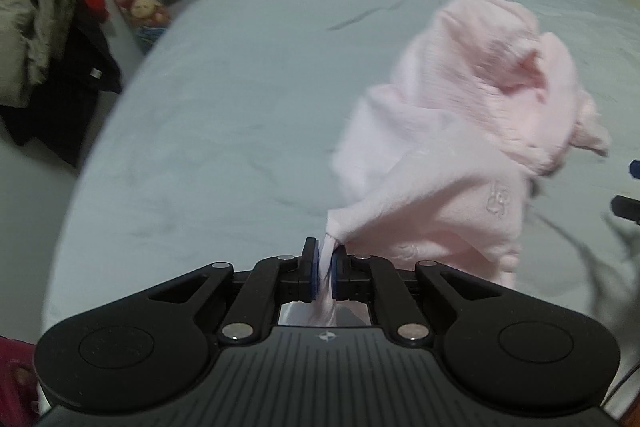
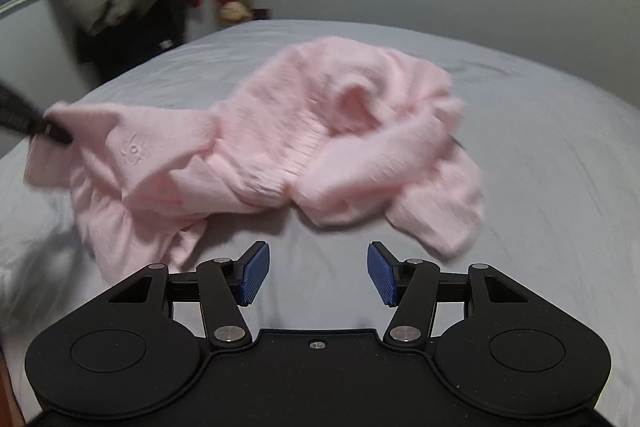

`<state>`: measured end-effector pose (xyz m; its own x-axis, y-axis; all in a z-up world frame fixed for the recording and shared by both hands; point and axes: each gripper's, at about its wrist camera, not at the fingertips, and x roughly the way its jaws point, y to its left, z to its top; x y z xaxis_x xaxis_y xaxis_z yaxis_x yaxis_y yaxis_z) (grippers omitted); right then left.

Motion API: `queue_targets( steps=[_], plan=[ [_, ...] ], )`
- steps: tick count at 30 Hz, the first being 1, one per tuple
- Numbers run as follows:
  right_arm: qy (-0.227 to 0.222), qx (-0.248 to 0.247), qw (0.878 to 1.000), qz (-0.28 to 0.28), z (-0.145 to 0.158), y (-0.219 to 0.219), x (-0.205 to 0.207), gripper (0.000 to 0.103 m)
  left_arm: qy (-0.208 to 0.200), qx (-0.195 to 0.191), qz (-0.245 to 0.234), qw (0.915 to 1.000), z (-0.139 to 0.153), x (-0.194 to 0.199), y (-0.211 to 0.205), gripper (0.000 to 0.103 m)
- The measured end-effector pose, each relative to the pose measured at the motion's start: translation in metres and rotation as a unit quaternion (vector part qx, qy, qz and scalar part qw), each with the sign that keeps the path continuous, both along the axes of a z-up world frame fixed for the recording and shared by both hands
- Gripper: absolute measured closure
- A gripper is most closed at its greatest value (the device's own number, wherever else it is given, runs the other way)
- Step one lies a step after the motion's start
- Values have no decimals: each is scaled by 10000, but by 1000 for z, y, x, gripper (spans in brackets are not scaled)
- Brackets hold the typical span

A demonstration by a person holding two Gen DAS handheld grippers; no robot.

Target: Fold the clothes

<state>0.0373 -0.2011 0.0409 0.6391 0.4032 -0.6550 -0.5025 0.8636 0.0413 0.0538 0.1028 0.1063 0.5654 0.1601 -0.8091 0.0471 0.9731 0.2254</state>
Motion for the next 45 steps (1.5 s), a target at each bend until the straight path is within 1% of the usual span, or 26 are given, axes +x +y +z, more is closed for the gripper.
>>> queue_targets(
  steps=[2, 4, 7, 8, 12, 18, 19, 21, 22, 23, 24, 25, 26, 27, 28, 30, 31, 33, 34, 35, 37, 39, 42, 44, 45],
  plan=[
    [-36, -60, 9995, 311, 5, 12, 5, 49, -67, 257, 88, 9996, 8, 3, 18, 98],
    [-136, -268, 9976, 618, 6, 25, 8, 49, -105, 459, 181, 9987, 15, 6, 34, 98],
    [-285, -579, 9921, 1076, 8, 44, 13, 50, -110, 606, 294, 9977, 17, 10, 53, 98],
    [-334, -711, 9895, 1213, 8, 50, 15, 52, -112, 639, 324, 9974, 17, 11, 57, 98],
    [-509, -1310, 9757, 1681, -2, 70, 21, 63, -118, 715, 497, 9961, 18, 14, 87, 98],
    [-891, -1841, 9513, 2308, -9, 100, 31, 64, -39, 695, 551, 9960, 14, 13, 106, 97],
    [-927, -1926, 9469, 2402, -11, 106, 33, 64, -19, 677, 535, 9963, 12, 14, 108, 95],
    [-978, -2138, 9375, 2564, -17, 116, 35, 64, 20, 667, 488, 9966, 7, 14, 110, 94],
    [-1004, -2244, 9326, 2644, -20, 121, 36, 66, 35, 663, 453, 9968, 5, 14, 110, 94],
    [-1029, -2349, 9274, 2724, -23, 126, 37, 80, 33, 638, 398, 9972, 5, 12, 111, 92],
    [-1039, -2431, 9239, 2766, -26, 130, 38, 92, 31, 619, 337, 9975, 4, 10, 111, 88],
    [-1031, -2489, 9224, 2767, -28, 133, 40, 92, 25, 618, 263, 9977, 3, 8, 110, 83],
    [-1022, -2546, 9209, 2768, -30, 136, 42, 92, 14, 622, 187, 9979, 3, 5, 109, 81],
    [-1016, -2575, 9210, 2742, -31, 137, 44, 93, -18, 644, 91, 9979, 3, 2, 105, 76],
    [-1012, -2570, 9228, 2684, -29, 135, 47, 93, -57, 672, -22, 9977, 3, -2, 101, 68],
    [-1015, -2559, 9265, 2566, -24, 132, 52, 93, -101, 684, -147, 9975, 1, -5, 95, 57],
    [-1052, -2549, 9290, 2468, -20, 129, 55, 93, -148, 691, -287, 9971, 1, -7, 88, 55],
    [-1167, -2526, 9352, 2190, -8, 119, 63, 94, -183, 678, -492, 9963, -3, -10, 77, 53],
    [-1207, -2517, 9371, 2098, -4, 117, 66, 95, -170, 645, -653, 9956, -5, -11, 70, 50],
    [-1257, -2496, 9394, 1986, 2, 113, 69, 95, -141, 607, -832, 9946, -9, -12, 62, 49],
    [-1411, -2432, 9462, 1603, 25, 95, 78, 95, 5, 574, -1232, 9907, -19, -14, 43, 49],
    [-1523, -2475, 9468, 1383, 40, 80, 82, 96, 106, 738, -1538, 9853, -32, -16, 23, 49],
    [-1605, -2653, 9450, 1040, 61, 50, 85, 97, 144, 952, -1805, 9788, -48, -19, 3, 49],
    [-1588, -2749, 9448, 809, 72, 29, 88, 97, 217, 813, -1781, 9804, -54, -17, 1, 49],
    [-1539, -2811, 9453, 612, 80, 12, 89, 98, 256, 719, -1753, 9815, -56, -16, 1, 49]
  ],
)
